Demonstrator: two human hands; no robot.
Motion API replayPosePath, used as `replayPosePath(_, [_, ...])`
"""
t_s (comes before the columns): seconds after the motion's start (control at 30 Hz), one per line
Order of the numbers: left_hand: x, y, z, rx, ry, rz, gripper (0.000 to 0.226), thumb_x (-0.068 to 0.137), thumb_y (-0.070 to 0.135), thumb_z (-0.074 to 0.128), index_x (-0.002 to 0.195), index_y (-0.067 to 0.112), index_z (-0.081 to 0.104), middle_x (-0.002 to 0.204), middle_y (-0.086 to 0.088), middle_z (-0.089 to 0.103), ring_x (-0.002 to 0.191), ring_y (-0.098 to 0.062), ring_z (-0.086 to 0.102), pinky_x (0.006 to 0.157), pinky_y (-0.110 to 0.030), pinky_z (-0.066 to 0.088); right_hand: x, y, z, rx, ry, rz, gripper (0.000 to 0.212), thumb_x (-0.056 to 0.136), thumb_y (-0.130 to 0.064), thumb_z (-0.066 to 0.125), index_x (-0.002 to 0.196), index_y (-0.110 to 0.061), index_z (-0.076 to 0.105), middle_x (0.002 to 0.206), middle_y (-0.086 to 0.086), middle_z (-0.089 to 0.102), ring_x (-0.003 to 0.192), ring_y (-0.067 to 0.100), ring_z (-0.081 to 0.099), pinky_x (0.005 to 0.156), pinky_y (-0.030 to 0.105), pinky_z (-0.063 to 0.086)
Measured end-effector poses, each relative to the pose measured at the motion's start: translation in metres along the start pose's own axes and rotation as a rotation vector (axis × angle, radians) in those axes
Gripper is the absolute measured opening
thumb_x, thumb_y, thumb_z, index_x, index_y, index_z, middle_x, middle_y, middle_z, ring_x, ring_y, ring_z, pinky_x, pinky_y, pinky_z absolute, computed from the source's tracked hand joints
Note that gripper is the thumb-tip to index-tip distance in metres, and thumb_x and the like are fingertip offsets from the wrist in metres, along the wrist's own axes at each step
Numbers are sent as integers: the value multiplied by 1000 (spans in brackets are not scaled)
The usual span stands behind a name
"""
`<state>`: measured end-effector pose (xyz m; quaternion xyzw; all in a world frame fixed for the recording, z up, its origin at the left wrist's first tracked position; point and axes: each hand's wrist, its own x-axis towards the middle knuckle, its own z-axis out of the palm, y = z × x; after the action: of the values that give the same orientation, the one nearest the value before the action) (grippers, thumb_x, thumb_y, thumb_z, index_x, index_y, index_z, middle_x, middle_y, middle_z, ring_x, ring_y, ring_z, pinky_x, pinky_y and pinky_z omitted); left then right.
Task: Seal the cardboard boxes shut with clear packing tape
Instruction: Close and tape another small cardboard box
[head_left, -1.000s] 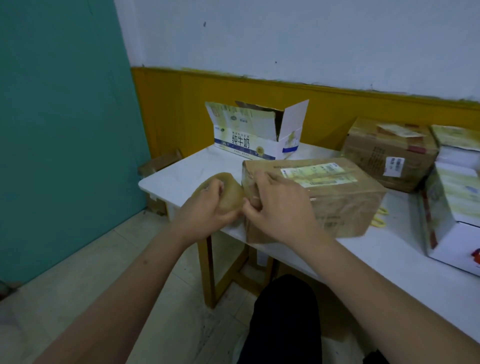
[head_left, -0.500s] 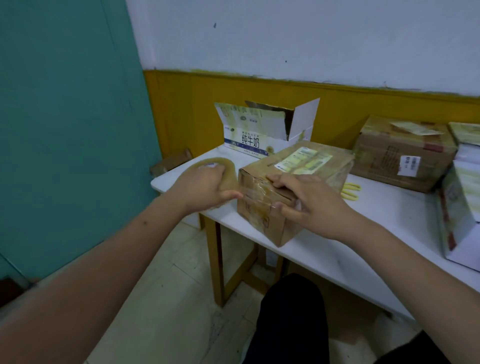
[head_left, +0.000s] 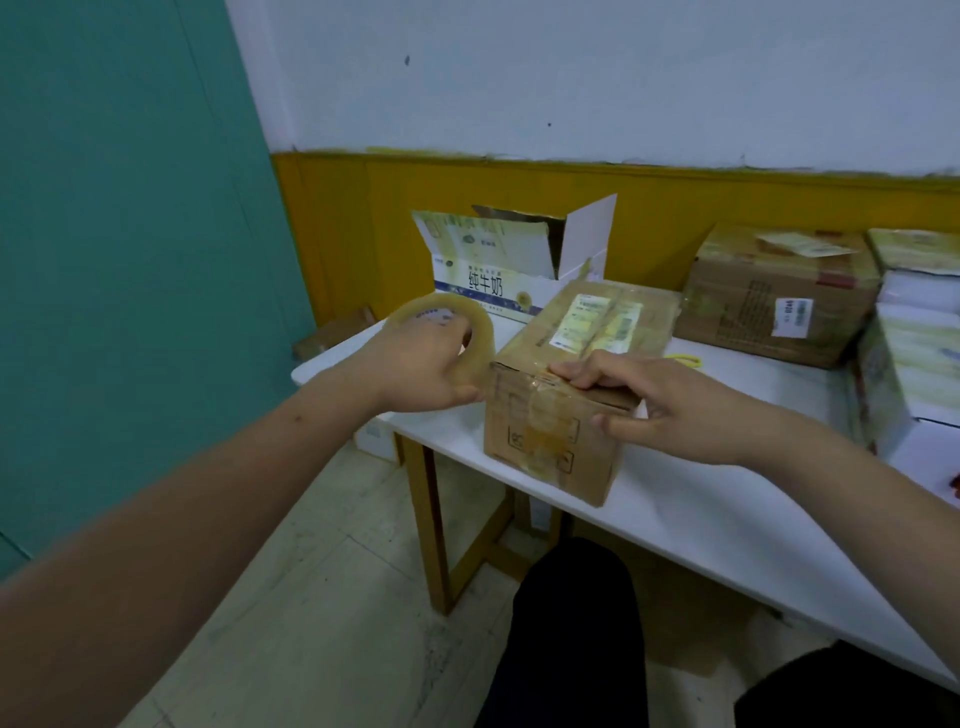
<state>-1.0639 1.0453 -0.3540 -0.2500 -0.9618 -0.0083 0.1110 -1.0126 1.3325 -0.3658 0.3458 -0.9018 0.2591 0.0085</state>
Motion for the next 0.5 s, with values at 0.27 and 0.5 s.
replayPosePath(0.27, [9,69,9,-63,-54,100,64,90,64,59,132,17,45,94,6,62,82,-14,54,56,-23,33,-37,-13,-41,-209,-81,233,59,93,-39,63,143,-37,31,132,-16,53,119,7,51,91,24,43])
replayPosePath(0.5, [13,88,24,-271,-117,114,69,86,56,69,134,16,40,114,1,61,92,-12,56,62,-22,42,-20,-17,26,-816,451,344,59,80,-72,54,112,-21,54,110,3,52,101,26,48,64,32,31])
